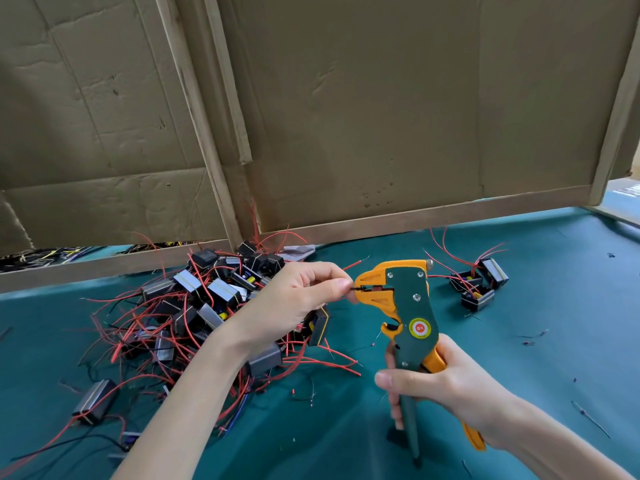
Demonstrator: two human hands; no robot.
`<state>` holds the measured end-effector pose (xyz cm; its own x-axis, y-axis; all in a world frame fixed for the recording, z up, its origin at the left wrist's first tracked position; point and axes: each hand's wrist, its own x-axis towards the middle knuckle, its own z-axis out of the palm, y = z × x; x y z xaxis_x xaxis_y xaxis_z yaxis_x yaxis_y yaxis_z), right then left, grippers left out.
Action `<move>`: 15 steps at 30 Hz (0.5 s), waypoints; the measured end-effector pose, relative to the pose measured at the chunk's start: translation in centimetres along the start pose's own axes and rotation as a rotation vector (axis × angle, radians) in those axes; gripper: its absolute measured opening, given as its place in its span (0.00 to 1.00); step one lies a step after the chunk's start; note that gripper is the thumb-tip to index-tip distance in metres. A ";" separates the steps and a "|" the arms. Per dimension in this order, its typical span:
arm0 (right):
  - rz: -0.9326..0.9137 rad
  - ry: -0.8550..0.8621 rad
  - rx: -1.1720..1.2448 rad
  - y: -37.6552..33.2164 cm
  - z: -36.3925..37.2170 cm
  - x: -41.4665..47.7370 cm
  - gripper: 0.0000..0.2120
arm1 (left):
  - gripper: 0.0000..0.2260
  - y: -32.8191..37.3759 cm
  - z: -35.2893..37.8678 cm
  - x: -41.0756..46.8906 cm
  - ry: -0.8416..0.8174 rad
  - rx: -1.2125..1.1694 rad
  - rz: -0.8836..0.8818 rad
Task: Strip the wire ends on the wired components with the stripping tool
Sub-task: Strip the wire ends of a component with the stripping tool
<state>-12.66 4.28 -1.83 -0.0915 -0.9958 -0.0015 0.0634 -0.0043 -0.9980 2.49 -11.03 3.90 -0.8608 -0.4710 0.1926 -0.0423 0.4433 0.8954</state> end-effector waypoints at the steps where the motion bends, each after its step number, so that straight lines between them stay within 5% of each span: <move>1: 0.006 0.018 -0.006 0.0 0.3 0.0 0.10 | 0.10 0.0 -0.1 0.0 0.002 0.005 -0.005; 6: 0.144 0.273 0.073 1.8 1.2 0.4 0.23 | 0.11 -0.6 0.4 0.2 0.033 0.114 -0.024; 10: 0.159 0.015 0.346 1.3 0.5 0.8 0.12 | 0.11 -0.4 0.3 0.5 0.188 0.220 -0.051; 15: 0.271 0.057 0.574 2.0 -0.1 1.8 0.06 | 0.10 3.6 1.1 2.9 0.488 0.074 0.111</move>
<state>-12.79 2.53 -3.87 -0.0494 -0.9619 -0.2690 0.6127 0.1835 -0.7687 -0.68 -9.98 7.20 -0.5255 -0.7116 0.4663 -0.0147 0.5557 0.8313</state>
